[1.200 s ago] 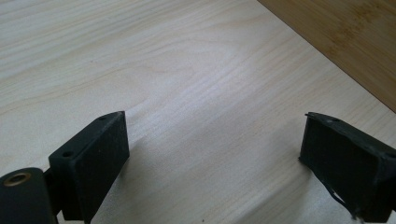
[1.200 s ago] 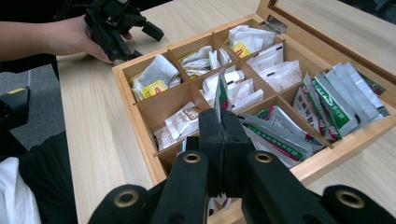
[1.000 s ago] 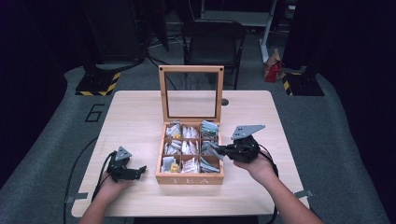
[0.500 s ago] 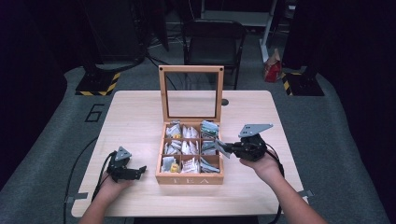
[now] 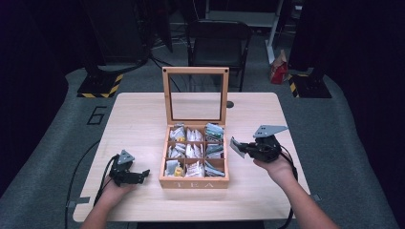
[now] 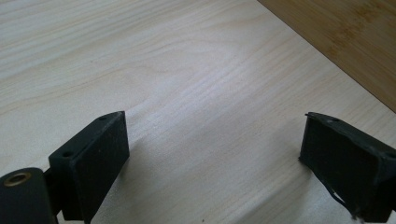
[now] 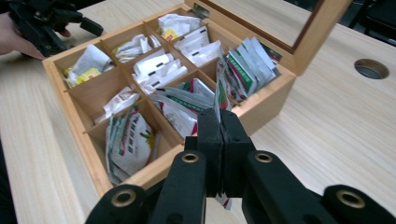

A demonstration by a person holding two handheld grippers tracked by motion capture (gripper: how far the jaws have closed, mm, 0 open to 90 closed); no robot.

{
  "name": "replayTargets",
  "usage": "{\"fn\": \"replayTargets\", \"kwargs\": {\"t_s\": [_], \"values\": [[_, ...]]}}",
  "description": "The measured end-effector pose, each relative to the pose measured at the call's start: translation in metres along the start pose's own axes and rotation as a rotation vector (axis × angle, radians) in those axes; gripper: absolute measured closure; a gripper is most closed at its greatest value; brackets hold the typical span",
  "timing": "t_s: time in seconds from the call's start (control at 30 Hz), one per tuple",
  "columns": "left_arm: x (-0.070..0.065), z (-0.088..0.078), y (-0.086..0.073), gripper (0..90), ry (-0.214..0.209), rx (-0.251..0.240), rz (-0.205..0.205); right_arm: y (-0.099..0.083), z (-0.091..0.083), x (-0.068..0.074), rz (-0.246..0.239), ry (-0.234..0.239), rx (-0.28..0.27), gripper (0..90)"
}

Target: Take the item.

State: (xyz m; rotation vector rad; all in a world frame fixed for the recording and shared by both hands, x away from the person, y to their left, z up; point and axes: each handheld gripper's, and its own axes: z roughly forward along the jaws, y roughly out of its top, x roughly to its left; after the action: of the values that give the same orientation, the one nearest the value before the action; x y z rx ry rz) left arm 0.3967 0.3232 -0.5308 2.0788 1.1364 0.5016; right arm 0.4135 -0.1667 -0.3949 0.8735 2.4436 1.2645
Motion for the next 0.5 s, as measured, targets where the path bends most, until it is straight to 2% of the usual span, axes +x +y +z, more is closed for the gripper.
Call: {"fn": "replayTargets", "kwargs": {"t_s": [0.5], "values": [[0.0,0.0,0.0,7.5,-0.003,0.006,0.002,-0.011,-0.005,-0.012,-0.009,-0.074,0.017,89.0]]}}
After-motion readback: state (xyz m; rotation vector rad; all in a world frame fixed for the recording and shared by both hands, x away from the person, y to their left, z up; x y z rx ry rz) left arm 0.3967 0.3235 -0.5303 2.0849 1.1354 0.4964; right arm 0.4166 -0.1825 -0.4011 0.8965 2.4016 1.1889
